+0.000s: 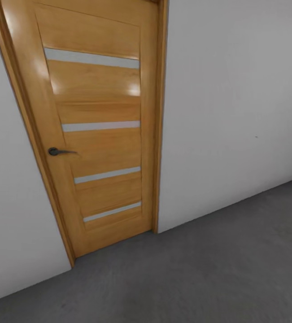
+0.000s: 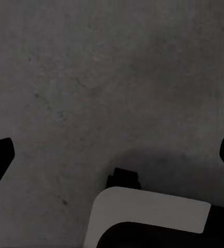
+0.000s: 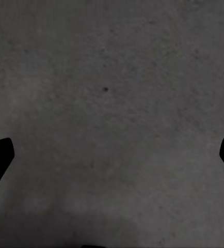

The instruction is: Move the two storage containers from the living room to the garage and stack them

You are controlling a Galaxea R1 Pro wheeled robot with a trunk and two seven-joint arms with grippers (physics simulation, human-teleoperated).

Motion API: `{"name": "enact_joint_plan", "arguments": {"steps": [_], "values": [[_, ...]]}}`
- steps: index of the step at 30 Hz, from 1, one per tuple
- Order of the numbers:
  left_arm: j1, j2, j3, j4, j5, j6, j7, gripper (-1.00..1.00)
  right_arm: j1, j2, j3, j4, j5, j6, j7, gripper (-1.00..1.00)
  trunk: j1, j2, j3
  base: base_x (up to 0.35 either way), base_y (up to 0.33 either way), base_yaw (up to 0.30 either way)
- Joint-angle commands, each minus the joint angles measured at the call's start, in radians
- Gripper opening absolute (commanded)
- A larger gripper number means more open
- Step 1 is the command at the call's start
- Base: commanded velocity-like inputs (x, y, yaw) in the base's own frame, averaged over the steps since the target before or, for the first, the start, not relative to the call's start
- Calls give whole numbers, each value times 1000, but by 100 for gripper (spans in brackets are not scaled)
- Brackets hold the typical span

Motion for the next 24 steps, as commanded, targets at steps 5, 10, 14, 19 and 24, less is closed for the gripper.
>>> {"name": "enact_joint_plan", "arguments": {"steps": [5,10,14,19,24], "values": [[1,0,-1,-2,8,-1,3,100,-1,0,0,1,10,-3,0,100,1,0,-1,313,-177,0],[1,0,-1,-2,8,-1,3,100,-1,0,0,1,10,-3,0,100,1,0,-1,313,-177,0],[1,0,-1,-2,8,-1,3,100,-1,0,0,1,10,-3,0,100,1,0,-1,313,-177,96],[1,0,-1,-2,8,-1,3,100,-1,0,0,1,10,-2,0,100,1,0,-1,312,-177,233],[1,0,-1,-2,9,-1,3,100,-1,0,0,1,10,-3,0,100,1,0,-1,279,-167,287]]}}
